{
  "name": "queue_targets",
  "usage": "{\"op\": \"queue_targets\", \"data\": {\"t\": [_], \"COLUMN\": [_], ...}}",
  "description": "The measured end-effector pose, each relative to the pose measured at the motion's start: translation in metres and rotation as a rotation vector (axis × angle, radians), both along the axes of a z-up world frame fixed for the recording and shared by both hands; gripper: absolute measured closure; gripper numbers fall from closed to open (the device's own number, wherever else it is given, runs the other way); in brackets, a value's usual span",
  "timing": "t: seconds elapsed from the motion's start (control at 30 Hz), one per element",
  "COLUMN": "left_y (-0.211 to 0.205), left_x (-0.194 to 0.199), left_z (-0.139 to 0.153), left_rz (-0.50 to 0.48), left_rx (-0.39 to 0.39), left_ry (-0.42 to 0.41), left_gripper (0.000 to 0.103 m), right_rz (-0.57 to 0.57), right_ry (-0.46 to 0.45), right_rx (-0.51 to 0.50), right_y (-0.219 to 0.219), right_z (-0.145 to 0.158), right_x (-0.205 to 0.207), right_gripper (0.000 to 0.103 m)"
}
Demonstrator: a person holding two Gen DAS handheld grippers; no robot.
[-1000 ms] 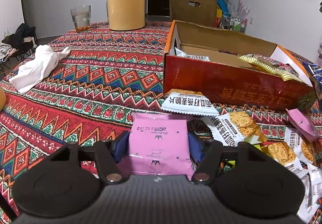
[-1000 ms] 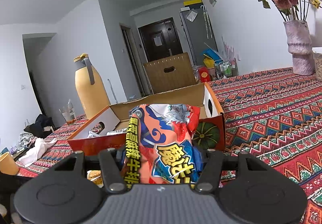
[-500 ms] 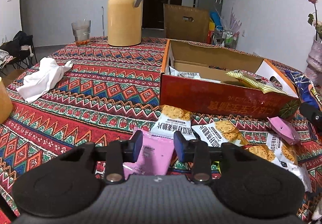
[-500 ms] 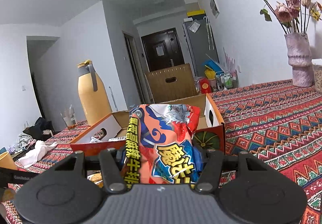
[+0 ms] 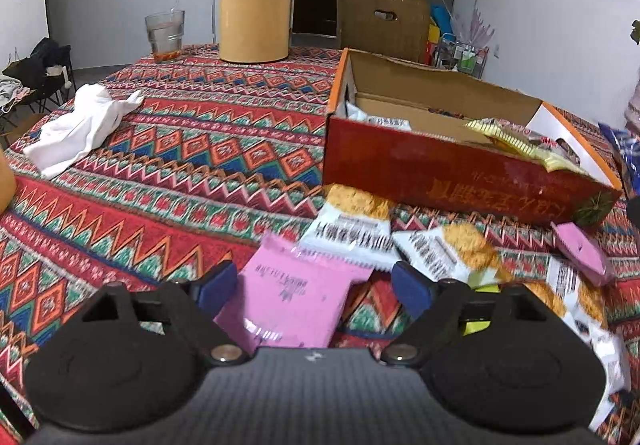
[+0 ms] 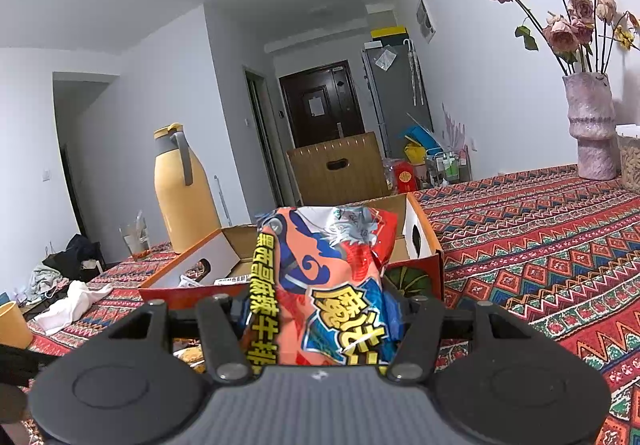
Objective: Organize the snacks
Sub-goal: 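Lift the pink packet with the left gripper while the right holds the orange bag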
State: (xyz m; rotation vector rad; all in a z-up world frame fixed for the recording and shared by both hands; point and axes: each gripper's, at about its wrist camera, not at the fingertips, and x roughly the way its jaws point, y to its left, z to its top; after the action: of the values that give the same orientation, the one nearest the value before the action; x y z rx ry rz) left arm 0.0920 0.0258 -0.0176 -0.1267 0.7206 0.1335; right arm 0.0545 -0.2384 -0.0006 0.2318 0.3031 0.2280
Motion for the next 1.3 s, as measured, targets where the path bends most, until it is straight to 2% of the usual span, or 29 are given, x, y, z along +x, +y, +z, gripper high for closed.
{"op": "queue_targets", "data": {"t": [0.17, 0.27, 0.37, 0.5, 0.67, 0.73, 0.8, 1.0, 1.3], "left_y": [-0.005, -0.001, 0.007, 0.013, 0.016, 0.016, 0.015, 0.01, 0.008], "left_x": [0.013, 0.006, -0.003, -0.01, -0.008, -0.007, -0.008, -0.015, -0.028], "left_z": [0.0, -0.001, -0.004, -0.012, -0.016, -0.014, -0.013, -0.008, 0.006], "left_rz": [-0.006, -0.018, -0.042, -0.063, -0.041, -0.042, -0.045, -0.063, -0.078], "left_rx": [0.036, 0.038, 0.04, 0.054, 0.033, 0.031, 0.026, 0.024, 0.014], "left_ry": [0.026, 0.029, 0.045, 0.071, 0.071, 0.06, 0.051, 0.033, -0.019], "left_gripper": [0.016, 0.013, 0.007, 0.007, 0.015, 0.029, 0.034, 0.04, 0.042], "right_rz": [-0.007, -0.009, -0.004, -0.001, -0.004, -0.004, -0.004, -0.01, -0.018], "right_ry": [0.008, 0.01, 0.015, 0.013, 0.014, 0.016, 0.017, 0.008, -0.017], "right_rx": [0.012, 0.016, 0.02, 0.022, 0.018, 0.015, 0.011, -0.001, -0.023], "right_y": [-0.002, -0.003, -0.003, -0.003, -0.003, -0.003, -0.002, 0.001, 0.003], "right_z": [-0.001, -0.001, -0.002, -0.002, -0.003, -0.003, -0.003, -0.002, 0.003], "right_x": [0.003, 0.003, 0.005, 0.005, 0.005, 0.005, 0.005, 0.002, -0.007], "right_gripper": [0.046, 0.045, 0.045, 0.045, 0.045, 0.045, 0.045, 0.045, 0.045]}}
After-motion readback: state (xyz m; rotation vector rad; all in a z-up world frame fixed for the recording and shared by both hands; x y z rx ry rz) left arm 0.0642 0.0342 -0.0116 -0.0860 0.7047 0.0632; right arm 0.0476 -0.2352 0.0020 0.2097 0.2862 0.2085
